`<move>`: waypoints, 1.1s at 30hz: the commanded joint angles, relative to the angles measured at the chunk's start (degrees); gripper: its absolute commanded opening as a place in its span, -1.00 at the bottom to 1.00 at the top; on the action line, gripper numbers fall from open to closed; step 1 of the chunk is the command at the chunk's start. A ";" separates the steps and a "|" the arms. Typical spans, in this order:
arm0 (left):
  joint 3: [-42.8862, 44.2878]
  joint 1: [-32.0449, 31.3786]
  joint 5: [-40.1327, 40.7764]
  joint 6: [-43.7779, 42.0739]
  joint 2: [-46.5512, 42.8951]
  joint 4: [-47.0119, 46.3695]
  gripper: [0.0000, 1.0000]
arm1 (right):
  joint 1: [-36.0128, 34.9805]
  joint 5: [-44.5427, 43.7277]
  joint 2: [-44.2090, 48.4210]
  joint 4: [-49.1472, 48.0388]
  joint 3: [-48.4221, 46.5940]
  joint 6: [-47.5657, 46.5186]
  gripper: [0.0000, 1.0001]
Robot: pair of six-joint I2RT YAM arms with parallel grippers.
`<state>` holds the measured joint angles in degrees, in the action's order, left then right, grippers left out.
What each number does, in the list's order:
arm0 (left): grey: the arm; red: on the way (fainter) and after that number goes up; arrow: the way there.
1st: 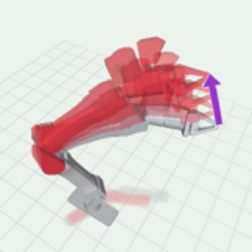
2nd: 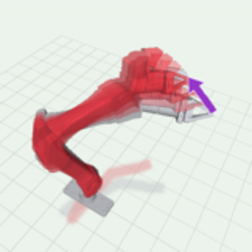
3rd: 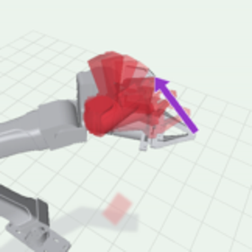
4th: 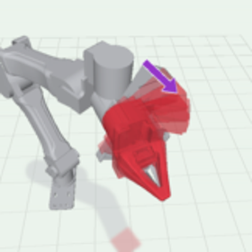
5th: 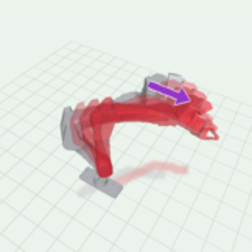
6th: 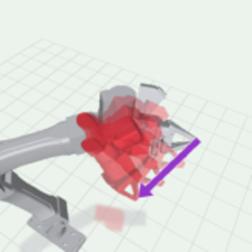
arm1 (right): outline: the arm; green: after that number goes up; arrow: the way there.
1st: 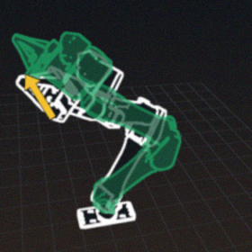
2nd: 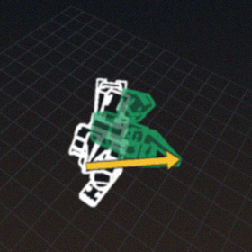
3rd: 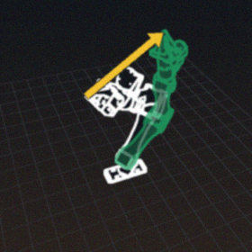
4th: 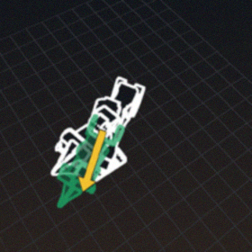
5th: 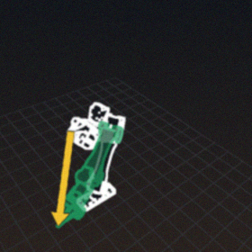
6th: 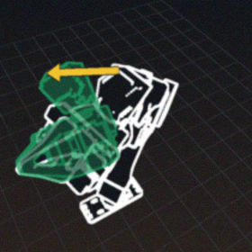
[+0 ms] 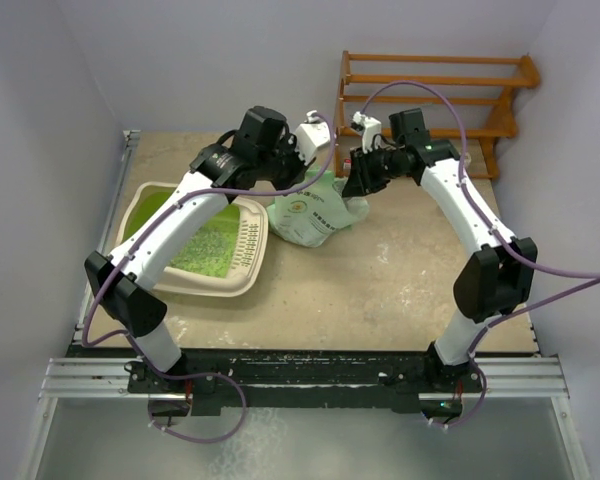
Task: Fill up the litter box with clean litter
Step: 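Scoop the cat litter from the cat litter bag.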
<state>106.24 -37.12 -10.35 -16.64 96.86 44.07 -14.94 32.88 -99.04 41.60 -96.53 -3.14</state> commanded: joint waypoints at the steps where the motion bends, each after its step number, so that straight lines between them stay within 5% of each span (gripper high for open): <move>1: 1.80 -0.05 -3.10 2.61 -5.21 -9.76 -0.94 | -2.64 -4.20 -1.09 -6.15 1.60 -1.29 -1.00; 14: -0.16 -0.05 -3.74 5.26 -4.91 -11.56 -0.94 | -7.54 -18.25 -8.16 -15.28 6.90 -2.65 -1.00; 22: 0.63 -0.04 -1.91 5.18 -4.53 -12.02 -0.94 | -7.56 -12.60 -13.82 -14.54 9.50 -1.83 -1.00; 33: 2.64 -0.01 -0.12 2.94 -2.66 -11.10 -0.94 | -5.04 -11.18 -4.01 -8.25 12.71 -4.79 -1.00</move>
<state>104.64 -37.15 -10.26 -13.04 96.84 41.21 -20.53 30.30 -101.91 21.06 -88.07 -0.93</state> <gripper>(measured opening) 0.034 0.307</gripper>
